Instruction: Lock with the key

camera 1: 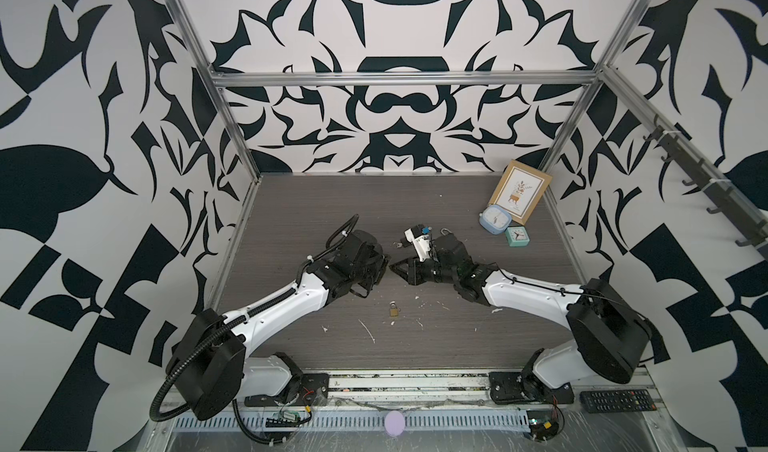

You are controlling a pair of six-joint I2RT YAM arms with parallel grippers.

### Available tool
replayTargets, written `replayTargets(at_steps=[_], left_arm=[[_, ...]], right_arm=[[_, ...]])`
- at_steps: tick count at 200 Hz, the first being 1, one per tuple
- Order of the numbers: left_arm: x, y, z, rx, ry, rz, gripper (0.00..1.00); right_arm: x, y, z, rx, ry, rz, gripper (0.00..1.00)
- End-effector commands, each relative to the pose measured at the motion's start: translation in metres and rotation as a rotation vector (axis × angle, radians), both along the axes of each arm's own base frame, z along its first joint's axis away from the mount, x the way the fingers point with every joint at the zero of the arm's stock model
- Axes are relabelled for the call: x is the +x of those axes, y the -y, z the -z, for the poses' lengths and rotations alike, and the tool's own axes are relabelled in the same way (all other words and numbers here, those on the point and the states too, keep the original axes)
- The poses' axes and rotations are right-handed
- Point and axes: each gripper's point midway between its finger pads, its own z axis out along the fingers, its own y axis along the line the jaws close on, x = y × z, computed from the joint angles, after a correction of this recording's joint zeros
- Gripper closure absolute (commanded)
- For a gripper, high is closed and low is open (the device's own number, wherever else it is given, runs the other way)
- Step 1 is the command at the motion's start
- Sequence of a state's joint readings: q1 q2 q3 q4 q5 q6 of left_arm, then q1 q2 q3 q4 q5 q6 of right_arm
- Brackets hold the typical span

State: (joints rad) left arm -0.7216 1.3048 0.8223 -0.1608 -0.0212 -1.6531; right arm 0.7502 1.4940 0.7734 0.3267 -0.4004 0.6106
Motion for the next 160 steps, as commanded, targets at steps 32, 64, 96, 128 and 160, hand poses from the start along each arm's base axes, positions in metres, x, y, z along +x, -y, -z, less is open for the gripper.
replayTargets(at_steps=[32,64,96,128,160], left_arm=[[0.0000,-0.0006,0.0062,-0.012,-0.021,-0.011,1.00],[-0.0007,-0.0017,0.0078,-0.012,-0.026,-0.014,1.00],[-0.0010,-0.0019,0.0085,-0.012,-0.028,-0.015,1.00],[-0.0007,-0.0021,0.0089,-0.012,-0.029,-0.016,1.00],[-0.0004,-0.0017,0.0079,-0.015,-0.028,-0.016,1.00]], right_arm=[[0.0083,-0.0138,-0.0266,0.057,0.063,-0.014,0.83],[0.0107,-0.0144,-0.0271,0.052,0.070,-0.010,0.83],[0.0122,-0.0128,-0.0256,0.036,0.072,0.000,0.77],[0.0137,-0.0098,-0.0245,0.022,0.074,0.014,0.75],[0.0144,-0.0103,-0.0234,0.016,0.072,0.013,0.75]])
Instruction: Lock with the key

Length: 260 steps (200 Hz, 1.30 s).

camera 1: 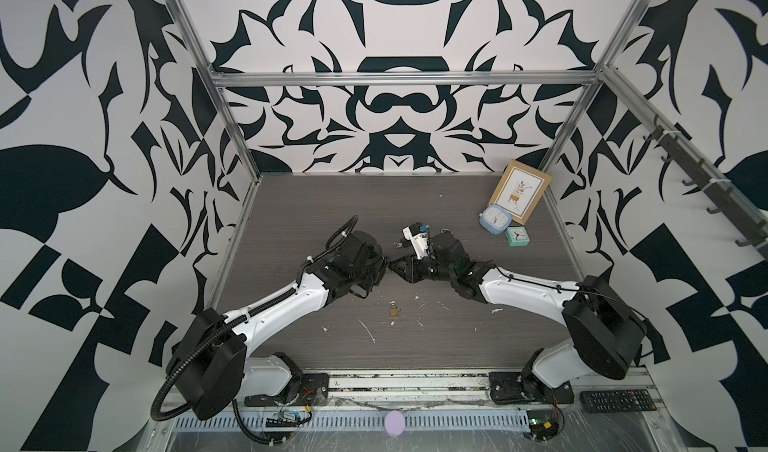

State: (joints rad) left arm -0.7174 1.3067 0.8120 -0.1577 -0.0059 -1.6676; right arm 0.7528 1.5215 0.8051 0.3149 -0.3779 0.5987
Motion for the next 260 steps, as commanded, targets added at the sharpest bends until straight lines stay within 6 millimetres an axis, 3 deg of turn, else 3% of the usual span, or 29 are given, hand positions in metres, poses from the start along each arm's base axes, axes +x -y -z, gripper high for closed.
replayTargets(at_steps=[1,68,135,201,260], left_arm=[[0.002,-0.001,0.004,-0.006,-0.007,-0.014,1.00],[0.002,0.000,0.004,-0.007,-0.011,-0.012,1.00],[0.005,0.001,0.002,-0.012,-0.010,-0.009,1.00],[0.004,-0.002,0.004,-0.006,-0.016,-0.015,1.00],[0.004,-0.001,0.002,-0.009,-0.012,-0.010,1.00]], right_arm=[[0.007,-0.007,-0.024,0.032,0.061,0.001,0.75],[0.007,-0.009,-0.022,0.032,0.055,-0.010,0.88],[0.007,-0.012,-0.019,0.031,0.048,-0.020,0.94],[0.010,-0.004,-0.020,0.014,0.064,0.015,0.73],[0.015,0.003,-0.020,0.014,0.065,0.046,0.72]])
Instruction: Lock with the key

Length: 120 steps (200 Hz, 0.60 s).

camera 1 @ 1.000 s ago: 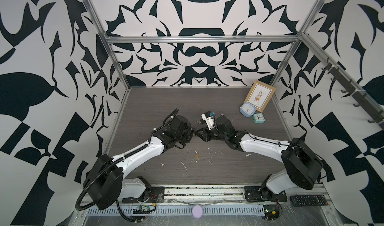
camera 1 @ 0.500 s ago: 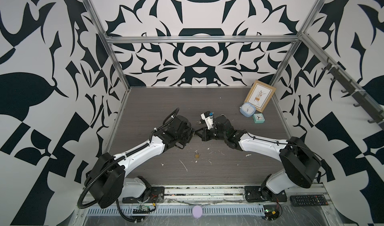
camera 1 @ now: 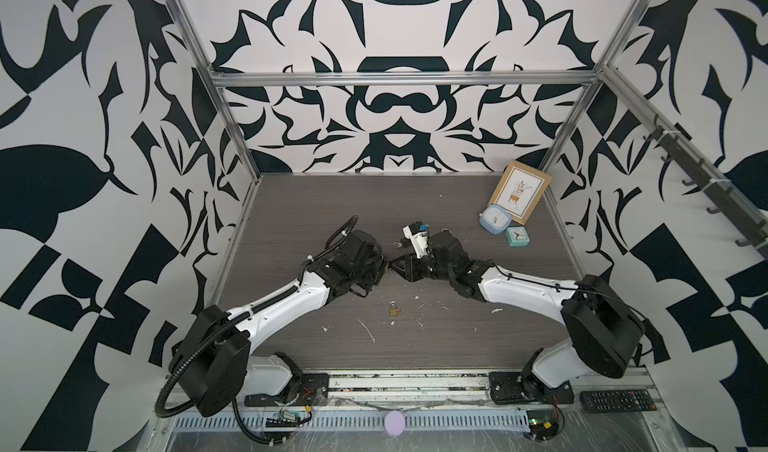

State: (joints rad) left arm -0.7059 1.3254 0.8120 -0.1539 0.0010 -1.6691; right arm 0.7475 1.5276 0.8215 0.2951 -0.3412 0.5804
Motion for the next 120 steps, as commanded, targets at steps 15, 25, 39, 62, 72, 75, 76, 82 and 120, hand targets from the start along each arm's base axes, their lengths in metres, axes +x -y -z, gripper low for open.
replayTargets(at_steps=[15,25,39,62,72,75,76,82,120], left_arm=[[0.001,0.001,-0.004,-0.016,0.003,-0.001,1.00],[0.001,0.001,-0.005,-0.017,0.004,-0.001,1.00],[0.001,0.000,-0.005,-0.016,0.006,-0.003,1.00],[0.001,0.000,-0.005,-0.016,0.005,-0.002,1.00],[0.001,0.000,-0.005,-0.014,0.004,-0.002,1.00],[0.001,0.000,-0.005,-0.015,0.004,-0.002,1.00],[0.001,0.000,-0.005,-0.015,0.005,-0.002,1.00],[0.001,0.000,-0.004,-0.015,0.004,-0.002,1.00],[0.001,0.000,-0.006,-0.016,0.006,-0.001,1.00]], right_arm=[[0.006,-0.003,-0.019,0.044,0.031,0.006,0.73],[0.005,-0.005,-0.017,0.047,0.022,-0.002,0.74],[0.005,-0.008,-0.016,0.053,0.011,-0.009,0.75],[0.004,-0.011,-0.014,0.060,-0.005,-0.025,0.76],[0.004,-0.013,-0.013,0.062,-0.013,-0.029,0.76],[0.004,-0.013,-0.014,0.064,-0.012,-0.030,0.76],[0.004,-0.013,-0.014,0.064,-0.013,-0.031,0.76],[0.004,-0.013,-0.012,0.063,-0.018,-0.033,0.76],[0.003,-0.015,-0.011,0.065,-0.026,-0.038,0.79]])
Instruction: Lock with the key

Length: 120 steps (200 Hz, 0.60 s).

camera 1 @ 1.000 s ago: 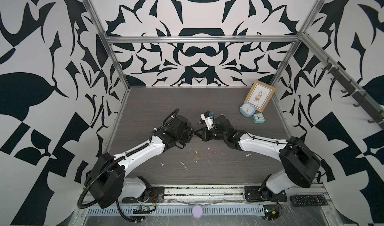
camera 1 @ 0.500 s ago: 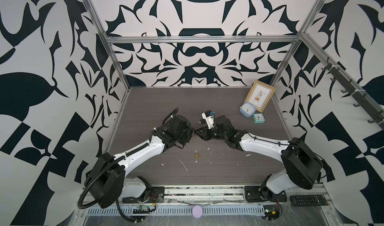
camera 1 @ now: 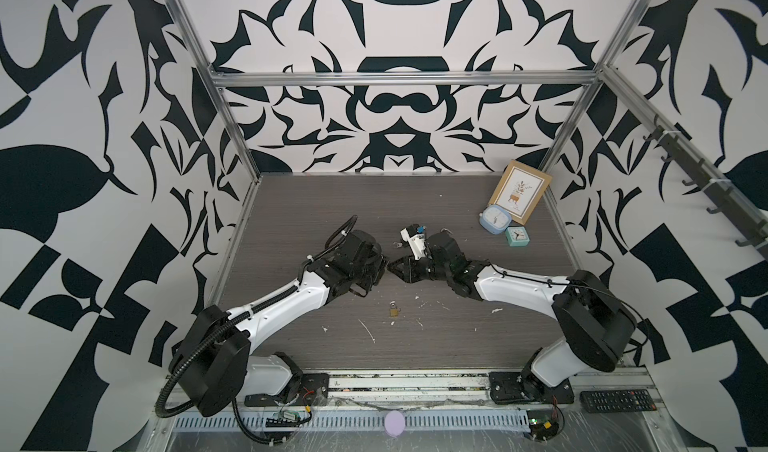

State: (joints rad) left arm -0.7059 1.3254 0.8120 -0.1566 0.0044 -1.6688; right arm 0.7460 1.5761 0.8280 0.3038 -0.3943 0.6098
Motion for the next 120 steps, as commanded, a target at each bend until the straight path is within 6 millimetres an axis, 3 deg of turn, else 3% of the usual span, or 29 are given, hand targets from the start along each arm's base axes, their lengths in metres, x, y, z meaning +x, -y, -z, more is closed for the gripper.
replayTargets(at_steps=[1,38,66,120], left_arm=[[0.002,0.000,-0.006,-0.017,0.010,-0.004,1.00],[0.001,0.000,-0.005,-0.016,0.007,-0.003,1.00],[0.000,-0.001,-0.005,-0.015,0.007,-0.003,1.00],[-0.001,-0.001,-0.004,-0.015,0.005,-0.002,1.00]], right_arm=[[0.007,-0.008,-0.025,0.058,0.038,-0.005,0.79],[0.009,-0.007,-0.027,0.058,0.049,0.004,0.82],[0.012,-0.006,-0.032,0.056,0.071,0.018,0.76],[0.016,-0.006,-0.035,0.047,0.087,0.026,0.75]])
